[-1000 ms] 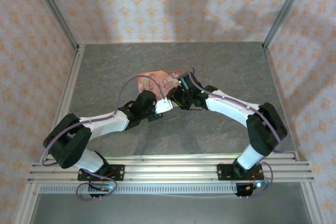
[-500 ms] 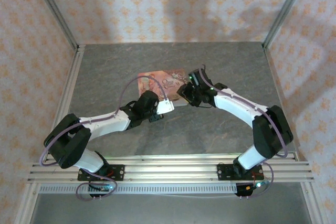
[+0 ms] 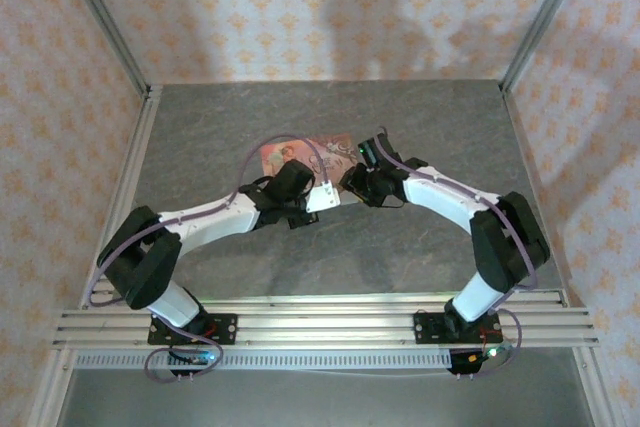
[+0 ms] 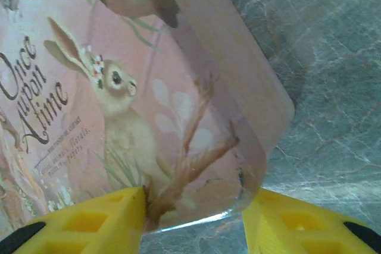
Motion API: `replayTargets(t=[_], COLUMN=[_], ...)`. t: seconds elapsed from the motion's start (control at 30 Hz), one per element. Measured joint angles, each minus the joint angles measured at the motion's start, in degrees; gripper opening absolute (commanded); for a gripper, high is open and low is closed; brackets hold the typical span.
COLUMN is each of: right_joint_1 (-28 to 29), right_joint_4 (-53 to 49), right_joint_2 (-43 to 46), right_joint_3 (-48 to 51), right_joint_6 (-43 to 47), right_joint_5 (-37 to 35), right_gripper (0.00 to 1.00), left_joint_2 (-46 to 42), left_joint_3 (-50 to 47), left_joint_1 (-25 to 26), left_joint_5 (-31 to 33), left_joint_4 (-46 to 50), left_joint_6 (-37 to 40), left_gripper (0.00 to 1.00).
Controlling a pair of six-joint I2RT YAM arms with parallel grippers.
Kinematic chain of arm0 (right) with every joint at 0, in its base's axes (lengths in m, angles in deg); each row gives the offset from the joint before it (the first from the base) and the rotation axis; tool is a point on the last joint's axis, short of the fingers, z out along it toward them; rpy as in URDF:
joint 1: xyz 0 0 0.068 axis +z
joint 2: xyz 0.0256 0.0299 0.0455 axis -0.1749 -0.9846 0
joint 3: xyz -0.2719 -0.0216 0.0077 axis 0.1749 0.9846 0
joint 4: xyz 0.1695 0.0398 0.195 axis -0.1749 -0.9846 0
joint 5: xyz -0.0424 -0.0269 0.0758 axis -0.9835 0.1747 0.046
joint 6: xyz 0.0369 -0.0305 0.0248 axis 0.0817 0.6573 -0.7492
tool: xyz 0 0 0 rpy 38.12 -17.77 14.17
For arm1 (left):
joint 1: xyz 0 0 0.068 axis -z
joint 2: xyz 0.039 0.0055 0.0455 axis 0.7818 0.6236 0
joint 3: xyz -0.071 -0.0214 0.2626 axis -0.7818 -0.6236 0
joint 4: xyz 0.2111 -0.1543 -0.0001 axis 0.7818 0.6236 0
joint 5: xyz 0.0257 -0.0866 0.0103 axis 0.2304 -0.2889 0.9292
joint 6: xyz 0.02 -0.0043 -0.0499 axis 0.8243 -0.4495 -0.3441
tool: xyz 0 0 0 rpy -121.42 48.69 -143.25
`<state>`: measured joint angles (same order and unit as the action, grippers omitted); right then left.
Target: Unlock a padlock with a key
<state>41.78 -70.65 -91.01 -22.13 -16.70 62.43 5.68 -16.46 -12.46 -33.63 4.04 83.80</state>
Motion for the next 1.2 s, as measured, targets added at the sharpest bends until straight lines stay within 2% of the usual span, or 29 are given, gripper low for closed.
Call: replayTargets(t=[0.43,0.73,0.83,1.2], right_joint_1=[-0.04,-0.52,-0.68,-0.79], right_joint_4=[4.0,5.27,5.95,8.22], right_joint_2=[-1.57,-1.84,-1.99,-2.69], right_joint_3=[0.0,0.15,0.22,0.31], right_joint_6=[0.17,0.17,0.17,-0.74], right_joint_5=[1.16,1.05,1.05,1.51], right_gripper=[0.44,0.43,0.4,0.37], left_joint_2=[3.15,5.7,6.05,1.9], left_joint_3=[3.85,6.84,7.17,-1.66], left_joint_1=[-2.6,-3.04,-3.3,-3.89], left_joint_5=[-6.91,-8.55,-9.05,-9.25], left_joint_4=[5.33,6.75,6.43,-7.04], left_joint_6=[-4.46,-7.1,-8.28,-12.46], left_gripper=[0.0,0.0,0.0,0.0])
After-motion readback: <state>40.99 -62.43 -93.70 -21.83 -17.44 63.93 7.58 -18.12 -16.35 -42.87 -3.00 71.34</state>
